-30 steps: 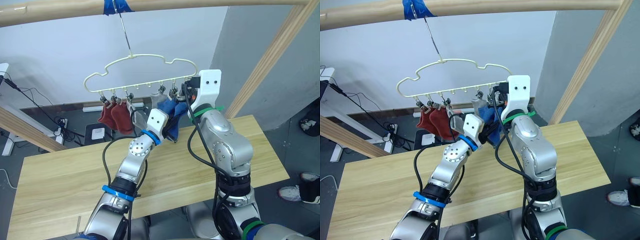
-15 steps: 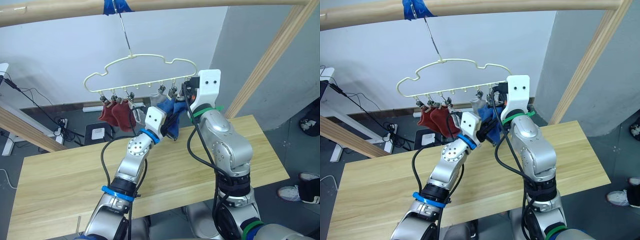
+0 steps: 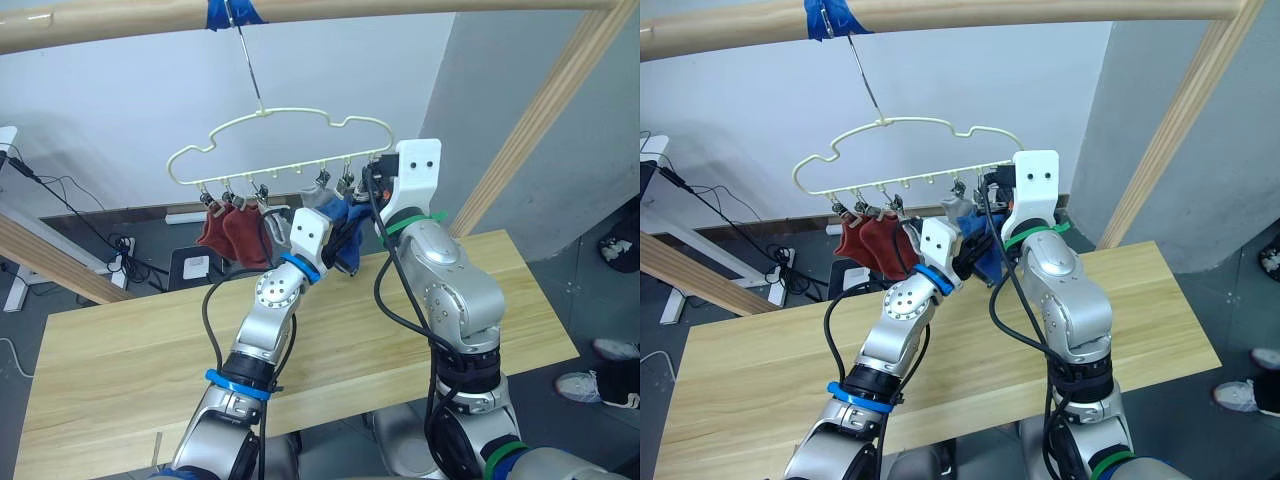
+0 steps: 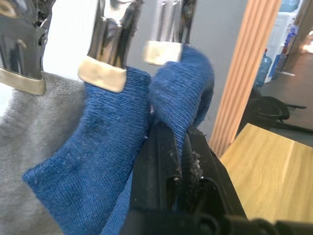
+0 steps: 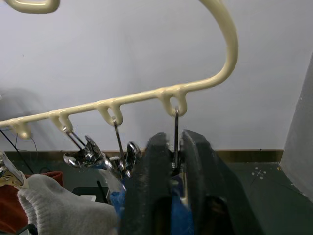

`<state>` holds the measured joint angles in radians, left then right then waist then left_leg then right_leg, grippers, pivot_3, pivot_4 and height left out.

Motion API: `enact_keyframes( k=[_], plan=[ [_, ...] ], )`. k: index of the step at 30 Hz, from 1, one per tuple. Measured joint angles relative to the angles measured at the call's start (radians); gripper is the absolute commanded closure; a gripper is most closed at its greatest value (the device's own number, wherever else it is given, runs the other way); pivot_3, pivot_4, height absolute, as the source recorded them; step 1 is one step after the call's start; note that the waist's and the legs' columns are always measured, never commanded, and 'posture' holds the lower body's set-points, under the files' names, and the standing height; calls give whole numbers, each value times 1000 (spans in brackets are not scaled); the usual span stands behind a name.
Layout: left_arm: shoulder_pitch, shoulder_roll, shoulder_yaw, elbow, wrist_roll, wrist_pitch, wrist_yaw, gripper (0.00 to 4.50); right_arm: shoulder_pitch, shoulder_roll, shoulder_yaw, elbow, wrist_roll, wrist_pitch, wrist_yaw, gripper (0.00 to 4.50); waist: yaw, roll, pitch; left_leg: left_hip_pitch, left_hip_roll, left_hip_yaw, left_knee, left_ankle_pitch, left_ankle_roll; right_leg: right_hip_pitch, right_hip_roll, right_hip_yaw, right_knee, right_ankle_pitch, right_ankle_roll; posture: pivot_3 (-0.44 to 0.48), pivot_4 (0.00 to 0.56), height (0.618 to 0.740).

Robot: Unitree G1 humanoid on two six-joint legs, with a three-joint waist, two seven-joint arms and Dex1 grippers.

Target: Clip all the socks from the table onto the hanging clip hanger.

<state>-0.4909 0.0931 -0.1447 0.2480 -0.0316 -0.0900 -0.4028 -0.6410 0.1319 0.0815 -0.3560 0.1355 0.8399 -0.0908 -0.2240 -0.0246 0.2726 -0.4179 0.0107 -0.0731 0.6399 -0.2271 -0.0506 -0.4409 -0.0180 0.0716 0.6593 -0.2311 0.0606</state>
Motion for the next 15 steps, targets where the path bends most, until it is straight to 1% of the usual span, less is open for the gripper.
enact_keyframes(
  k=[2, 3, 5, 7, 8, 9, 11, 12, 15],
  plan=[
    [-1, -2, 1, 0, 0, 0, 1, 4500, 0, 0, 0, 0, 0, 0, 0, 2236, 0, 0, 0, 0, 0, 0, 0, 0, 0, 0, 0, 0, 0, 0, 0, -299, 267, 740],
    [-1, -4, 3, 0, 0, 0, 3, 4500, 0, 0, -1, 0, 0, 0, 0, 1803, 0, 0, 0, 0, 0, 0, 0, 0, 0, 0, 0, 0, 0, 0, 0, -300, 266, 740],
    [-5, -7, 3, 1, 0, 1, 9, 3960, 0, 0, -5, -3, 2, 0, 2, 1122, 0, 0, 0, 0, 0, 0, 0, 0, 0, 0, 0, 0, 0, 0, 0, -301, 266, 740],
    [-13, -9, 4, 0, -8, 37, 10, 3406, 0, -1, -11, -20, 5, 1, 7, 385, 0, 0, 0, 0, 0, 0, 0, 0, 0, 0, 0, 0, 0, 0, 0, -301, 264, 740],
    [-13, -9, 5, 0, -16, 58, 4, 3145, 0, -2, -14, -33, 5, 2, 11, 93, -1, 0, 0, 0, 0, 0, 0, 0, 0, 0, 0, 0, 0, 0, 0, -301, 262, 740],
    [-12, -4, 4, -1, -23, 74, -6, 2779, 1, -5, -15, -44, 7, 4, 20, 0, -1, 0, 0, 0, 0, 0, 0, 0, 0, 0, 0, 0, 0, 0, 0, -301, 262, 740],
    [4, 11, -2, -19, -33, 97, -38, 2186, 8, -31, -14, -78, 23, 24, 48, 0, -1, 0, 0, 0, 0, 0, 0, 0, 0, 0, 0, 0, 0, 0, 0, -295, 258, 740],
    [18, 24, -7, -38, -38, 110, -59, 2013, 18, -48, -15, -101, 33, 33, 66, 0, -1, 0, 0, 0, 0, 0, 0, 0, 0, 0, 0, 0, 0, 0, 0, -295, 258, 740],
    [83, 92, -14, -113, -64, 160, -140, 1222, 70, -150, -20, -184, 82, 78, 149, 0, 0, 0, 0, 0, 0, 0, -1, 0, 0, 0, 0, 0, 0, 0, 0, -295, 255, 740]
  ],
)
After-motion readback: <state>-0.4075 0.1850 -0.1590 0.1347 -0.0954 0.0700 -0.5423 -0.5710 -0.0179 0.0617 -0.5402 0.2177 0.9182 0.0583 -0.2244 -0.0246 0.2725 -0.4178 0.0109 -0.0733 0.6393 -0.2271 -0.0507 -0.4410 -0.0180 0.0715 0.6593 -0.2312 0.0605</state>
